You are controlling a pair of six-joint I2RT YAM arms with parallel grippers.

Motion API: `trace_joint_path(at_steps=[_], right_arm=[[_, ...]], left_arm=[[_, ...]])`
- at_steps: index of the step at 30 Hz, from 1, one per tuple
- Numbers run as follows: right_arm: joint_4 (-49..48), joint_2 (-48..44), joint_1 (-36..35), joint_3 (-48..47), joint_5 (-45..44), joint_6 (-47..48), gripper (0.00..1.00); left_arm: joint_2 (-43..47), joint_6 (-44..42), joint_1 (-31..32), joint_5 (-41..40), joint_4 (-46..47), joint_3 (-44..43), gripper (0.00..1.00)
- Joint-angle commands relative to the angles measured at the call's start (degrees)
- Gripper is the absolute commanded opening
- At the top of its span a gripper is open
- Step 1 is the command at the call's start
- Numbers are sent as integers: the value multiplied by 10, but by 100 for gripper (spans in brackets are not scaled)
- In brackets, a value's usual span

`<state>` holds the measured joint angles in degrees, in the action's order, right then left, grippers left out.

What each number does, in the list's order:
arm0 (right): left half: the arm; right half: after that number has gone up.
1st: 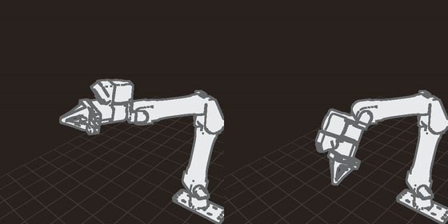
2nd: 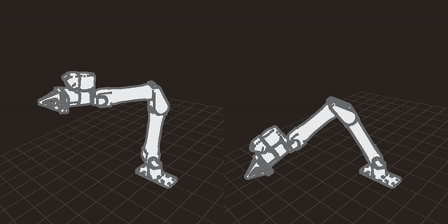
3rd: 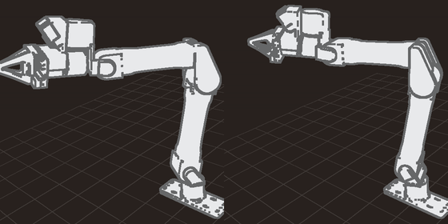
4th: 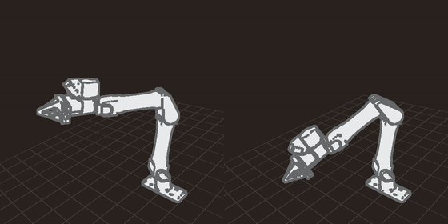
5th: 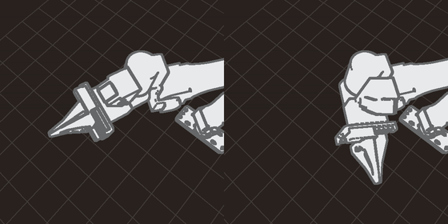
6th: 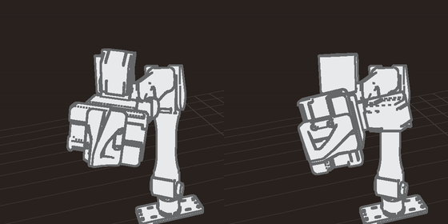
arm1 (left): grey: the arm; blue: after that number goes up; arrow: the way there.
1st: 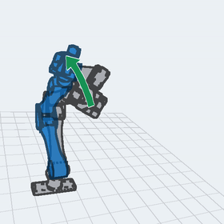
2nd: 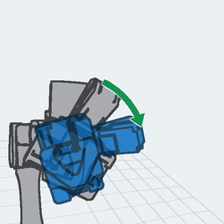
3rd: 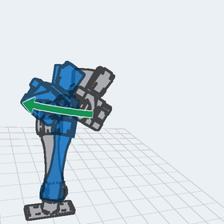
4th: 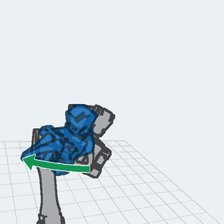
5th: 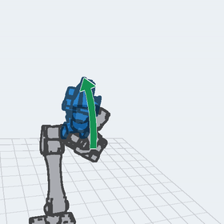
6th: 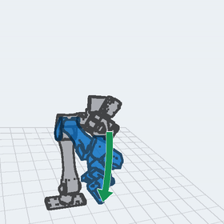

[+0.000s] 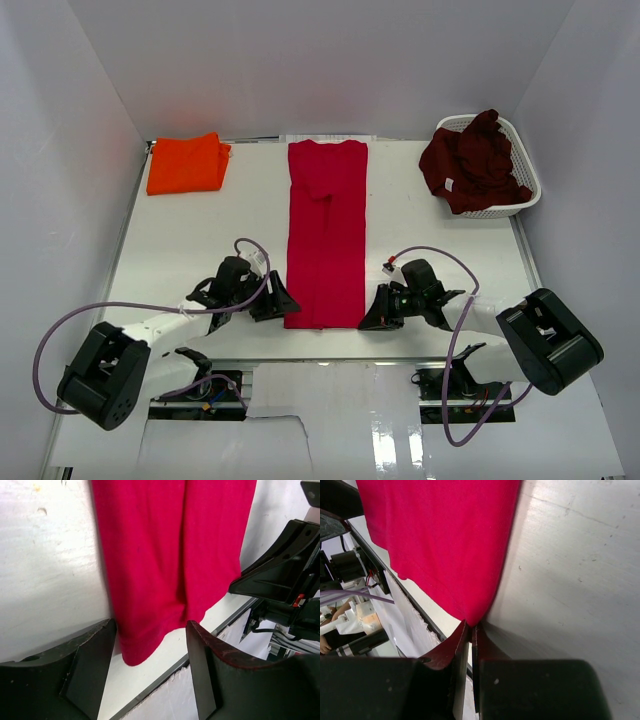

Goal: Fold and stack the t-shirts
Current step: Grab the bottom of the folded rectangular tshirt with both arms

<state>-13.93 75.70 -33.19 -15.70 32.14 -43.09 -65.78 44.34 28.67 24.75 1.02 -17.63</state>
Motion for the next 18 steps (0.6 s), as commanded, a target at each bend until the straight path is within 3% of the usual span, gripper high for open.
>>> trace_joint_path(at_steps=[1,5,8,16,18], right_arm=[[29,1,-5,-11,-26,16,8],[30,1,-5,-10,-26,16,8],[31,1,-5,-9,-25,18,8],[27,6,-5,-7,-23,20,8],[26,7,-5,-6,-23,20,8]], left_arm=[[17,-19,7,-47,-112,15,70],[13,-7,16,-64,-125,17,60],[-2,-1,17,-65,-126,19,48],[-21,0,17,-67,-110,21,35],[-31,-1,17,-66,-107,20,21]])
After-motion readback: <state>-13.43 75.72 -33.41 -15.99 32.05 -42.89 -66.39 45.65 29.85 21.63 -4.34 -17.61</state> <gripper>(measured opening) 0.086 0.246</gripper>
